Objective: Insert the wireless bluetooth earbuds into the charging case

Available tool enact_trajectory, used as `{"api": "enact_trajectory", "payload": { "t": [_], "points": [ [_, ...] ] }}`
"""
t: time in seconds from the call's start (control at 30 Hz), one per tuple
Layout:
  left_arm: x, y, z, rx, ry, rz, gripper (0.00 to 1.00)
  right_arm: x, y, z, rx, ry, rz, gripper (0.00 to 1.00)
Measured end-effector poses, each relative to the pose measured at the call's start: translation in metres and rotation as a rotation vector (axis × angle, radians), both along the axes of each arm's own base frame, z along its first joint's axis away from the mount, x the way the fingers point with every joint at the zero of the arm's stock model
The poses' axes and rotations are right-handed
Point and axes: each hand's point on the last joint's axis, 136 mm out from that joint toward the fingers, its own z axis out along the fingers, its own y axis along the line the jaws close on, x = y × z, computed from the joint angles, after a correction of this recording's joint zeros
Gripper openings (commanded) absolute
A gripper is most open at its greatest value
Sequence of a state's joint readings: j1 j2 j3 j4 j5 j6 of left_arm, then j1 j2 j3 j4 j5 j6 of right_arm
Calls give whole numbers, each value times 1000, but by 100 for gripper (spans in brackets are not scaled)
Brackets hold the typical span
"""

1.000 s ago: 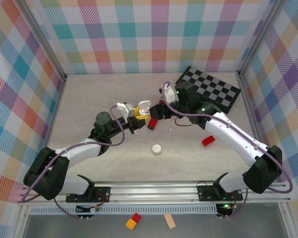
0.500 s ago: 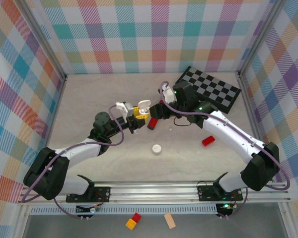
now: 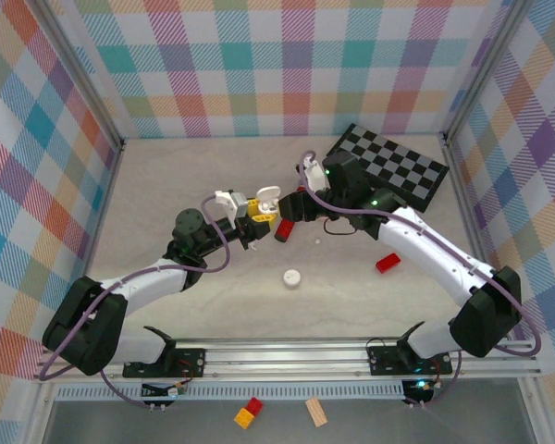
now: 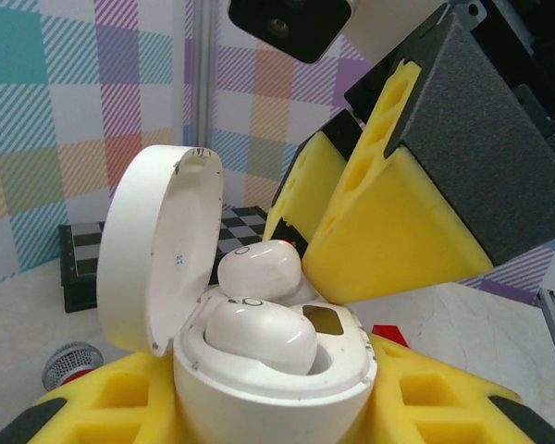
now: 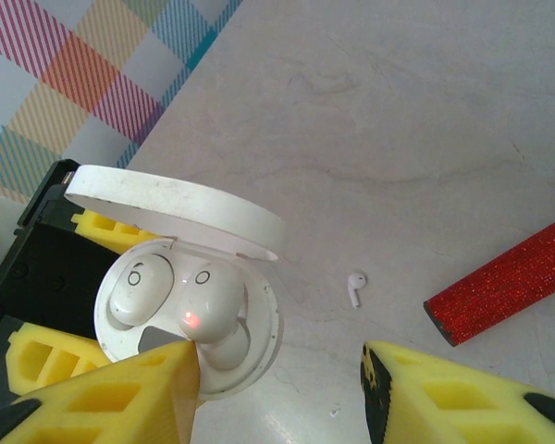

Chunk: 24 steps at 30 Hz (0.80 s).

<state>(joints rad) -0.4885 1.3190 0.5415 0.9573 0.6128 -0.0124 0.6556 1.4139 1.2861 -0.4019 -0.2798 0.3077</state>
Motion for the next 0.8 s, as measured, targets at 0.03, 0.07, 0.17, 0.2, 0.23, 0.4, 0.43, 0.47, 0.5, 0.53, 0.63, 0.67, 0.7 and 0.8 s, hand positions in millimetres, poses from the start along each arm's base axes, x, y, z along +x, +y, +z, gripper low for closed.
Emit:
{"api": "enact_trajectory", "payload": {
  "t": [0.03, 0.07, 0.17, 0.2, 0.23, 0.4, 0.43, 0.47, 0.5, 0.53, 0.63, 0.67, 0.7, 0.8],
  "points": [
    [0, 0, 1, -1, -1, 0, 27, 0, 0, 1, 6, -2, -2, 51],
    [0, 0, 2, -4, -4, -1, 27, 0, 0, 3, 14, -6, -4, 51],
    [-1, 0, 3, -8, -10, -1, 27, -1, 1, 6, 37, -2, -7, 50],
    [-1, 0, 4, -9, -12, -1, 27, 0, 2, 7, 47, -5, -7, 51],
    [-1, 0, 4, -9, -12, -1, 27, 0, 3, 8, 52, -6, -8, 51],
    [-1, 1, 4, -10, -13, 0, 26, -1, 2, 3, 58, 5, -18, 50],
    [-1, 1, 4, -10, -13, 1, 26, -1, 2, 3, 59, 3, -20, 50],
    [-1, 1, 5, -10, -14, 0, 26, 0, 1, 4, 63, -3, -22, 50],
    [-1, 1, 5, -11, -15, 0, 26, -1, 1, 5, 66, -8, -22, 50],
    [-1, 1, 5, -11, -16, 0, 26, -2, 0, 7, 69, -12, -22, 50],
    [-2, 1, 7, -13, -21, 1, 26, -5, -5, 17, 90, -49, -30, 50],
    [-2, 2, 8, -14, -23, 1, 26, -7, -7, 23, 100, -68, -36, 51],
    [-3, 2, 10, -16, -27, 1, 26, -8, -10, 31, 114, -89, -41, 51],
    [-4, 3, 14, -20, -39, 1, 26, -9, -13, 51, 148, -142, -51, 54]
  ]
}}
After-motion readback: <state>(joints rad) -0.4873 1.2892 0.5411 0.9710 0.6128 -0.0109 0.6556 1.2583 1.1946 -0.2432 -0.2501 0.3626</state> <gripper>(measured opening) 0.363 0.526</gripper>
